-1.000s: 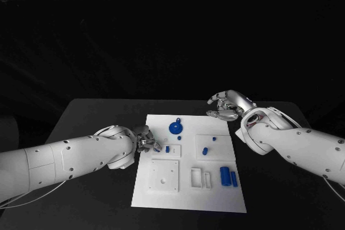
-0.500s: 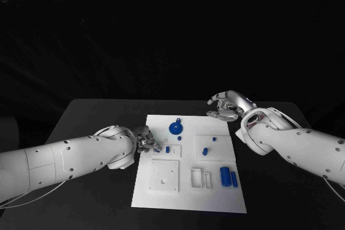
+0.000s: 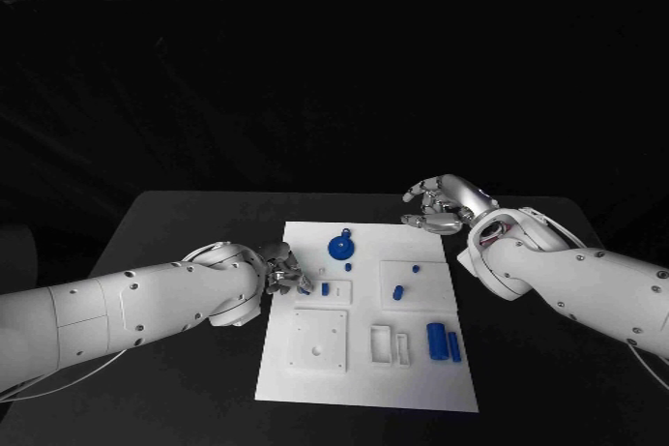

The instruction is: Assemble the parts on the task board

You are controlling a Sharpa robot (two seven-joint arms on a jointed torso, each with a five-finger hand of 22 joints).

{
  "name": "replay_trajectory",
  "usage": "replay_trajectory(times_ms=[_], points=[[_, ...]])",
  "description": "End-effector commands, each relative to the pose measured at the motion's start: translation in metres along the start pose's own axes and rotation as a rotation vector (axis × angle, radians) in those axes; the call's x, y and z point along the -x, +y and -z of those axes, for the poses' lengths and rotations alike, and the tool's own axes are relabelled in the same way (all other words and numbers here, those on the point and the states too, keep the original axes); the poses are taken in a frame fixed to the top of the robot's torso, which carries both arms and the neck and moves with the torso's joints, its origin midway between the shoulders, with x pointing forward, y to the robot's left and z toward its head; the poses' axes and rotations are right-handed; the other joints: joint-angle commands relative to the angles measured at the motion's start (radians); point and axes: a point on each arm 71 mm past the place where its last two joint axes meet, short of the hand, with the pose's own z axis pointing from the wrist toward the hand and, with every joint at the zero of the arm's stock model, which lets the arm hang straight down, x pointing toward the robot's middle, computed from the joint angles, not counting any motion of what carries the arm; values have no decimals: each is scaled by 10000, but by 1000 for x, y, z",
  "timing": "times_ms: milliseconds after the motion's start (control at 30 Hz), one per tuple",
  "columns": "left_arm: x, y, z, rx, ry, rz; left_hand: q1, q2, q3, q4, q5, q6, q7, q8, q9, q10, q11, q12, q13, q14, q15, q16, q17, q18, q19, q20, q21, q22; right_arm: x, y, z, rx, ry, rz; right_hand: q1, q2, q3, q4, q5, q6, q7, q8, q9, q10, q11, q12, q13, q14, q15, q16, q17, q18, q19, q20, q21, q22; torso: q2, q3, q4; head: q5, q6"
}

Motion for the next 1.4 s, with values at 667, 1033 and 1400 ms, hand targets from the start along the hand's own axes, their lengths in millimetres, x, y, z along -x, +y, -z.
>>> replay_trajectory(times_ms=[667, 1033, 1400], points=[[-9, 5, -1, 273, 542, -361, -421, -754, 15, 777, -816, 609, -517, 685, -144, 445, -490, 418, 74, 526, -681, 317, 23, 236, 41, -1442, 257, -116, -1, 1, 0, 119, 125, 25, -80, 43, -60, 17, 69, -30, 103, -7, -15, -63, -20, 44, -19, 66, -5, -49, -1, 1180, 43, -54, -61, 31, -2, 0, -4, -13, -23], [-9, 4, -1, 240, 459, -329, -431, -776, 41, 1016, -1051, 577, -520, 758, -214, 425, -493, 454, 47, 509, -689, 337, -4, 263, 17, -1439, 294, -157, -1, 1, 0, 130, 118, 23, -83, 46, -66, 20, 72, -28, 103, -6, -16, -60, -21, 49, -23, 70, -6, -48, -1, 1180, 48, -55, -62, 32, -4, -5, -3, -24, -1], [-10, 1, -3, 198, 452, -272, -195, -630, 52, 873, -1110, 522, -507, 806, -269, 393, -479, 464, 17, 477, -692, 336, -34, 283, -29, -1435, 334, -177, -2, 2, 0, 139, 127, 23, -83, 51, -69, 21, 75, -28, 102, -6, -17, -59, -22, 53, -27, 73, -7, -48, -1, 1180, 52, -57, -63, 34, -3, -4, -12, -46, 22]])
